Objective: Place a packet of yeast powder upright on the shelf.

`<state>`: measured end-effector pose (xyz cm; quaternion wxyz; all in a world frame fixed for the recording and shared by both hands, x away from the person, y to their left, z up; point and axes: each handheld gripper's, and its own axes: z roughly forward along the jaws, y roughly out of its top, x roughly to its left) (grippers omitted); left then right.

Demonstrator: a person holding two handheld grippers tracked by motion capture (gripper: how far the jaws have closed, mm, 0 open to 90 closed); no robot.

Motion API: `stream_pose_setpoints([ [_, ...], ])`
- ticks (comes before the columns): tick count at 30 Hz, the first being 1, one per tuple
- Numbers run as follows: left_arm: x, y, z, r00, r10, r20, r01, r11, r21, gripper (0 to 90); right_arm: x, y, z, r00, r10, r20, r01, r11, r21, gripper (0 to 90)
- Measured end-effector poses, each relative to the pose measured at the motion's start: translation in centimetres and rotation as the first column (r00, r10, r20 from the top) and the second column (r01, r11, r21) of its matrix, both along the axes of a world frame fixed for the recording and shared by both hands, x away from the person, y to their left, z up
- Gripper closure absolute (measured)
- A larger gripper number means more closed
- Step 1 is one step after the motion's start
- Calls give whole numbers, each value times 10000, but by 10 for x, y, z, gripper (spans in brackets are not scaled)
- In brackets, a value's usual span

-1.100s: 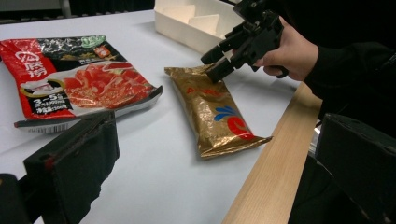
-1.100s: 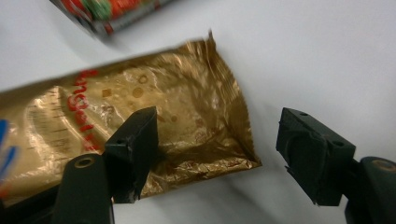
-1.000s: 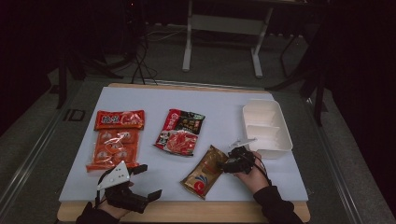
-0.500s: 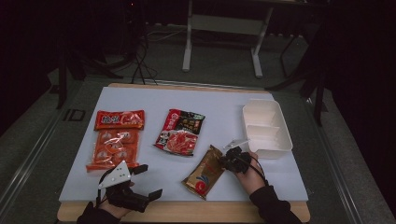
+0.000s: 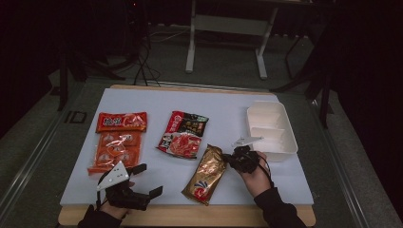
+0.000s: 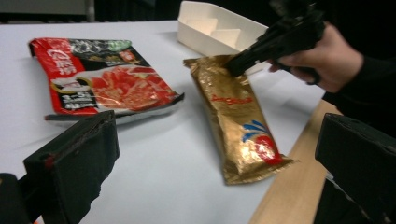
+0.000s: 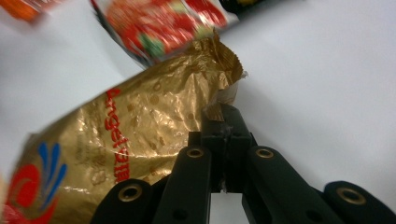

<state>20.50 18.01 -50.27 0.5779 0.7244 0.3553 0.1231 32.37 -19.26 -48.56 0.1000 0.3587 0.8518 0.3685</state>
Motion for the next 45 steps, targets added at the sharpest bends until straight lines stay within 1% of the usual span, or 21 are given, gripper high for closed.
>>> stream_pose_setpoints([
  [4,0,-1,-1,9992,131,376,-139,9996,226,1,-7,5,14,9991,195,366,-205,9994,295,900],
  [7,-1,0,-1,9988,130,480,-137,9998,148,1,-12,7,26,9978,353,563,-387,9974,604,900],
  [11,1,0,-2,9991,216,363,-223,9996,193,1,-19,10,38,9948,556,858,-626,9948,808,900],
  [14,1,0,-3,9993,206,319,-211,9996,162,1,-23,12,45,9928,746,935,-839,9914,1001,900],
  [16,1,0,-3,9993,200,313,-205,9996,170,1,-24,13,47,9918,823,978,-921,9907,1004,900],
  [17,1,0,-3,9993,184,336,-192,9996,212,1,-27,15,52,9902,962,1016,-1081,9870,1187,900],
  [19,1,-1,-3,9992,187,347,-194,9996,200,1,-28,16,53,9896,1020,1017,-1142,9859,1223,900],
  [20,1,-1,-3,9992,188,343,-194,9996,197,1,-31,17,56,9873,1165,1084,-1302,9829,1299,900],
  [23,1,-1,-3,9992,177,346,-183,9997,189,1,-32,19,59,9852,1318,1095,-1467,9790,1415,900],
  [24,1,-1,-3,9993,180,336,-186,9997,185,1,-33,19,62,9827,1500,1084,-1656,9744,1521,900],
  [25,1,-1,-4,9993,178,332,-185,9996,207,1,-33,19,62,9827,1500,1084,-1656,9744,1521,900],
  [26,2,-1,-4,9994,164,308,-170,9997,201,1,-35,19,66,9804,1660,1063,-1826,9679,1728,900],
  [29,2,-1,-4,9995,160,287,-165,9997,193,1,-35,19,67,9794,1739,1030,-1905,9646,1822,900],
  [30,2,-2,-5,9995,149,280,-154,9997,185,1,-37,20,74,9738,1980,1116,-2171,9558,1983,900],
  [32,2,-2,-5,9995,146,282,-152,9997,200,1,-39,20,78,9705,2046,1272,-2271,9532,1995,900],
  [34,2,-2,-5,9995,138,282,-143,9997,203,1,-38,19,81,9690,2125,1258,-2348,9506,2032,900],
  [36,1,-3,-5,9995,134,299,-142,9996,236,1,-37,16,88,9650,2217,1402,-2470,9478,2014,900],
  [41,2,-3,-5,9995,122,289,-129,9996,255,1,-32,8,97,9662,2075,1529,-2378,9465,2181,900],
  [42,2,-3,-6,9996,114,268,-122,9995,274,1,-29,3,101,9655,2033,1628,-2357,9480,2138,900],
  [44,2,-3,-6,9996,133,241,-139,9996,239,1,-25,-1,105,9665,1989,1624,-2324,9466,2237,900],
  [45,2,-3,-6,9996,144,229,-149,9996,226,2,-23,-4,108,9665,1922,1702,-2274,9486,2203,900],
])
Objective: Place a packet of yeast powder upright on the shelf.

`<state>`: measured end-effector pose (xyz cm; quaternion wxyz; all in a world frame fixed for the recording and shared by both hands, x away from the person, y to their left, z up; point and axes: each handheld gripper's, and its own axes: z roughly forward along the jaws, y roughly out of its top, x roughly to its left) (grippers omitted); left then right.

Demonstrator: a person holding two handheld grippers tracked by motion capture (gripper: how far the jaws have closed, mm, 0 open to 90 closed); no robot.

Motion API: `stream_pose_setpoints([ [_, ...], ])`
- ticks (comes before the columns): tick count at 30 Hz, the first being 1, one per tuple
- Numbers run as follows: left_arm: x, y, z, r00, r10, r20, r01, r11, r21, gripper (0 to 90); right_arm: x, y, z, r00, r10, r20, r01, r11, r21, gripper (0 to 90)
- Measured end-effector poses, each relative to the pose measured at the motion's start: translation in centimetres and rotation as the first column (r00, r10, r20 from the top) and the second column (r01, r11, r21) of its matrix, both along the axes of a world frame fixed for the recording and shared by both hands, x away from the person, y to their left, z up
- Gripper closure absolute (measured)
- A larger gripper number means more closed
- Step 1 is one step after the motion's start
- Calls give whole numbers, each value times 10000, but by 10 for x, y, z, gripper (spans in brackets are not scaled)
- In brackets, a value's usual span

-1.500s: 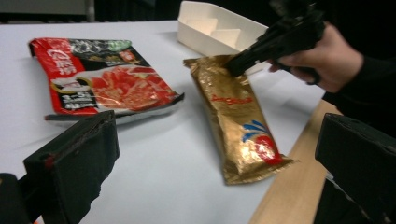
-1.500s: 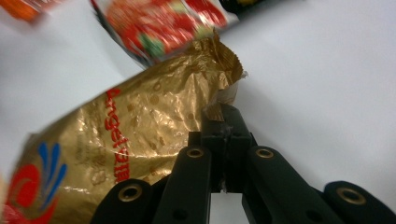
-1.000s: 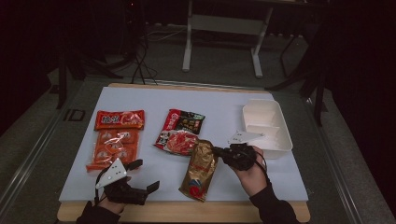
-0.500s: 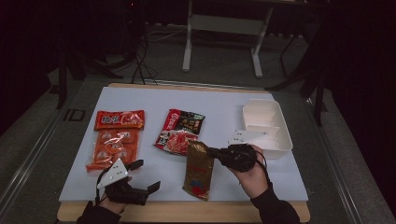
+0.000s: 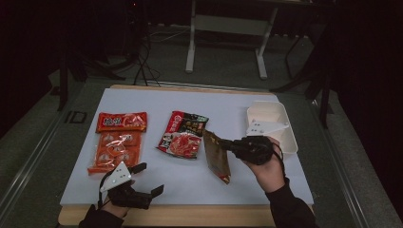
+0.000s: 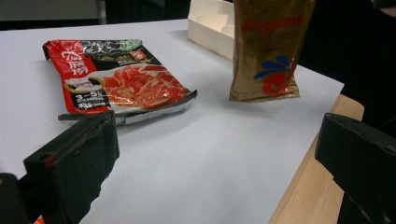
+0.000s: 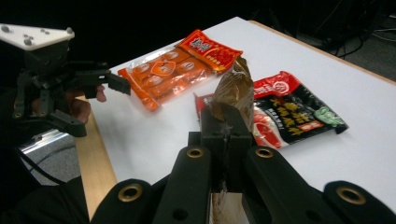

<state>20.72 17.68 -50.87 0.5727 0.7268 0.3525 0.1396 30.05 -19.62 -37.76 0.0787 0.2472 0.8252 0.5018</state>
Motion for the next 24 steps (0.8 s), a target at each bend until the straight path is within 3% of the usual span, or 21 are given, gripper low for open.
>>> stream_pose_setpoints([
  [10,1,0,-1,10000,27,-92,-27,10000,-2,1,25,-23,24,9983,-511,265,510,9987,69,900],
  [24,-2,1,-2,9998,148,-120,-148,9999,21,1,55,-46,39,9939,-948,572,926,9949,396,900],
])
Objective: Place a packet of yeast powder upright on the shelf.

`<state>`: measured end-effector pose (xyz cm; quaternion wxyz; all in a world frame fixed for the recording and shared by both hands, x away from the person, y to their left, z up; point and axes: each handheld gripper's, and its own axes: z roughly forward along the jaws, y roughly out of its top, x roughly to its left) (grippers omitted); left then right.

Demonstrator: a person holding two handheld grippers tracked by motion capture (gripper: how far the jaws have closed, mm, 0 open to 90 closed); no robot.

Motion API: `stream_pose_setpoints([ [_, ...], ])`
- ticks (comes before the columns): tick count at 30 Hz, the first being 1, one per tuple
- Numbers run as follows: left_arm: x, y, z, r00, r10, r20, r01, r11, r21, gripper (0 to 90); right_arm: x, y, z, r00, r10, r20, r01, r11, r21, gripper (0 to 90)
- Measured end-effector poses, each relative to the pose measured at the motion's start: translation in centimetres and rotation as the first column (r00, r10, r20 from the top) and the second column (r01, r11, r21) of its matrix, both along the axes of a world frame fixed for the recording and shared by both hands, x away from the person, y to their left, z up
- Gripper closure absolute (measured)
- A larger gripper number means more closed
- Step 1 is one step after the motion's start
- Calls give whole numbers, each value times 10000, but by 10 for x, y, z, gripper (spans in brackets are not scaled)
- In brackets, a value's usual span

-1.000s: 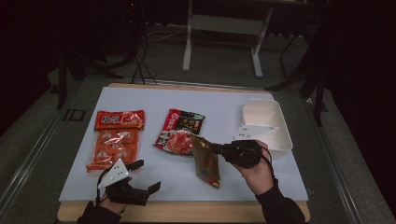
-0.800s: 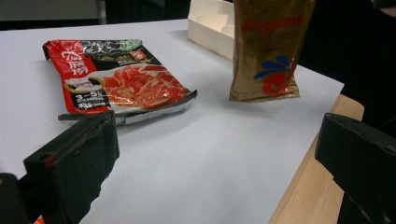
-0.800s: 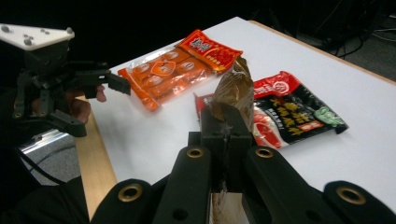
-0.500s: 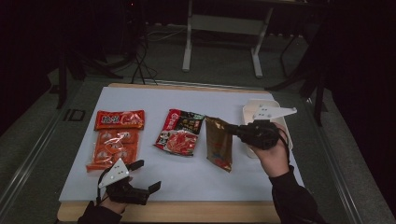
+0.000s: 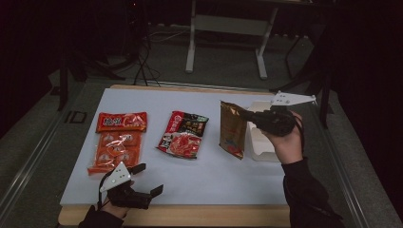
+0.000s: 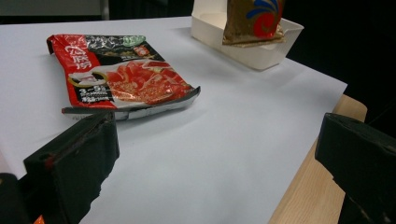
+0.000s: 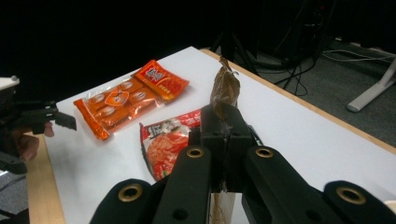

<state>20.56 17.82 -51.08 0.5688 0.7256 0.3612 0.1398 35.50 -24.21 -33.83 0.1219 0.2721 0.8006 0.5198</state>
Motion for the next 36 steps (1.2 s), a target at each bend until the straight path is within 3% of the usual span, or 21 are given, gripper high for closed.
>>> stream_pose_setpoints([
  [20,-6,6,-2,9993,350,-100,-351,9994,-54,1,34,-39,26,9962,-809,321,807,9967,87,900],
  [24,-8,7,-3,9989,444,-145,-445,9990,-34,1,44,-56,31,9923,-1189,356,1183,9928,186,900],
  [27,-10,8,-4,9987,496,-151,-496,9988,-1,1,46,-58,32,9911,-1272,382,1267,9918,156,900],
  [36,-13,11,-5,9972,705,-238,-707,9975,-51,1,72,-80,35,9801,-1939,425,1940,9810,24,900],
])
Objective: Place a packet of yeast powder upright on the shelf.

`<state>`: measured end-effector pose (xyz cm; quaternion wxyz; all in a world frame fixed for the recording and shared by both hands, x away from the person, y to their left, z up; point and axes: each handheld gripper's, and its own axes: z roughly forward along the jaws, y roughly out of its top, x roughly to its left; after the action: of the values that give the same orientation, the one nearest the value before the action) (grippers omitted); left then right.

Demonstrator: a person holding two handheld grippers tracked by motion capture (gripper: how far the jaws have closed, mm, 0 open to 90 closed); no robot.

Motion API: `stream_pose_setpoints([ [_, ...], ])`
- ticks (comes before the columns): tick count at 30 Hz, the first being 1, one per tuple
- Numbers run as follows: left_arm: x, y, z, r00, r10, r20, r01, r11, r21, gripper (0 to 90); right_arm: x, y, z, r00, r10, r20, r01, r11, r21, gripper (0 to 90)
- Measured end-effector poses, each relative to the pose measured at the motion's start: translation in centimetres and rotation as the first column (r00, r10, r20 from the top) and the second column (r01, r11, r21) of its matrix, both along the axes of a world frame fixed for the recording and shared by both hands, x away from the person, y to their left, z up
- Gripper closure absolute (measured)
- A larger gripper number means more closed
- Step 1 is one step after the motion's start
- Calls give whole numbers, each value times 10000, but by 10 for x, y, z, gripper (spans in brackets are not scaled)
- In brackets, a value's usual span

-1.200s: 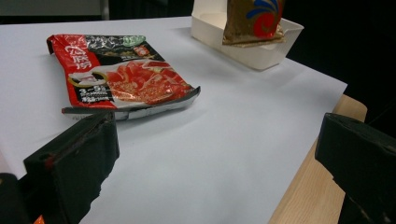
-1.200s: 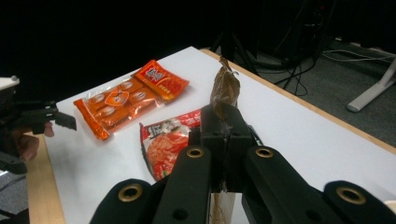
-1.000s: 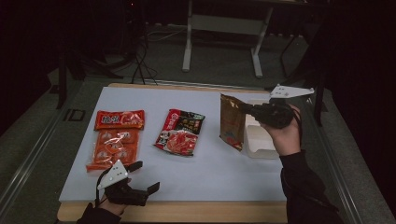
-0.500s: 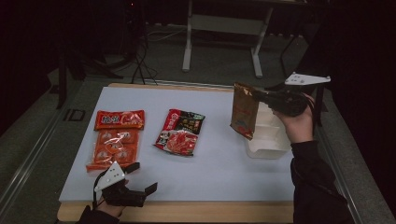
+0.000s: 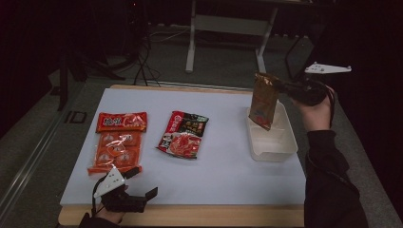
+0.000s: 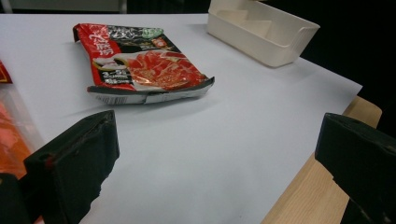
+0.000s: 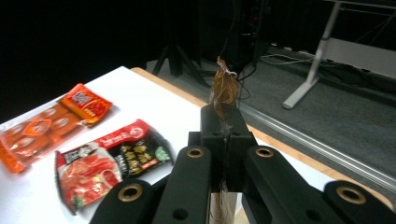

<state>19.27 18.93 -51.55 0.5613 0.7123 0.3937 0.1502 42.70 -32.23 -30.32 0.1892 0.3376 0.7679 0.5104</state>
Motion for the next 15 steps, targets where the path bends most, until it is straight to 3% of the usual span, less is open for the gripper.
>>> stream_pose_setpoints([
  [12,-1,3,0,10000,89,-20,-89,10000,-41,2,38,-13,-7,9959,-894,-160,891,9958,-199,900],
  [15,-1,3,-1,9999,94,-37,-95,10000,-29,2,41,-14,-9,9951,-975,-156,972,9951,-177,900],
])
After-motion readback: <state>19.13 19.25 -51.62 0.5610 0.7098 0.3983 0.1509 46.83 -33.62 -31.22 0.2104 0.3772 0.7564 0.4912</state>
